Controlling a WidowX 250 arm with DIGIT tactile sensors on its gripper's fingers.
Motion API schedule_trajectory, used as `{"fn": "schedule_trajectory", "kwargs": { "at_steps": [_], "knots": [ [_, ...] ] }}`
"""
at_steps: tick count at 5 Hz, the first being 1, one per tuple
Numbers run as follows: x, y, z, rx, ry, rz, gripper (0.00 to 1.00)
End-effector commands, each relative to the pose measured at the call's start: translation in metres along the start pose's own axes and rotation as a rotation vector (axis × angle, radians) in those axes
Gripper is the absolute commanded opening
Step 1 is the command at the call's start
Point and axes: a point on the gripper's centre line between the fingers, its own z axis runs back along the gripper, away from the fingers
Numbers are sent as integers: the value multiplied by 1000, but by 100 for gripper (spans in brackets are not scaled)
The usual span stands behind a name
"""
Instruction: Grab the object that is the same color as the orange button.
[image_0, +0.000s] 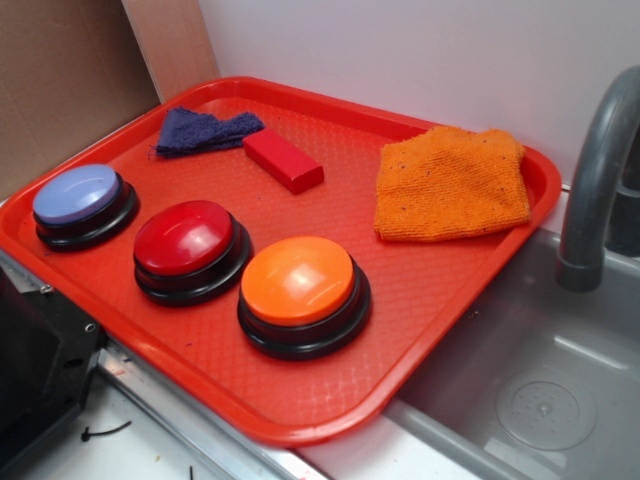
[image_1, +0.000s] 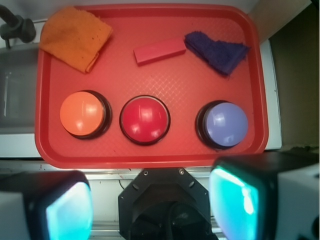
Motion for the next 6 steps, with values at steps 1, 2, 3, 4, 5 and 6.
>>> {"fn": "schedule_trajectory", "kwargs": {
  "at_steps": [1, 2, 3, 4, 5, 6],
  "knots": [
    [35, -5, -14, -23, -89, -181, 100],
    [58, -13, -40, -1, -177, -181, 100],
    [85, -23, -66, -31, -203, -163, 100],
    [112, -34, -87, -49, -259, -138, 100],
    [141, -56, -122, -99, -284, -171, 100],
    [165, -70, -152, -109, -281, -196, 100]
  ]
}}
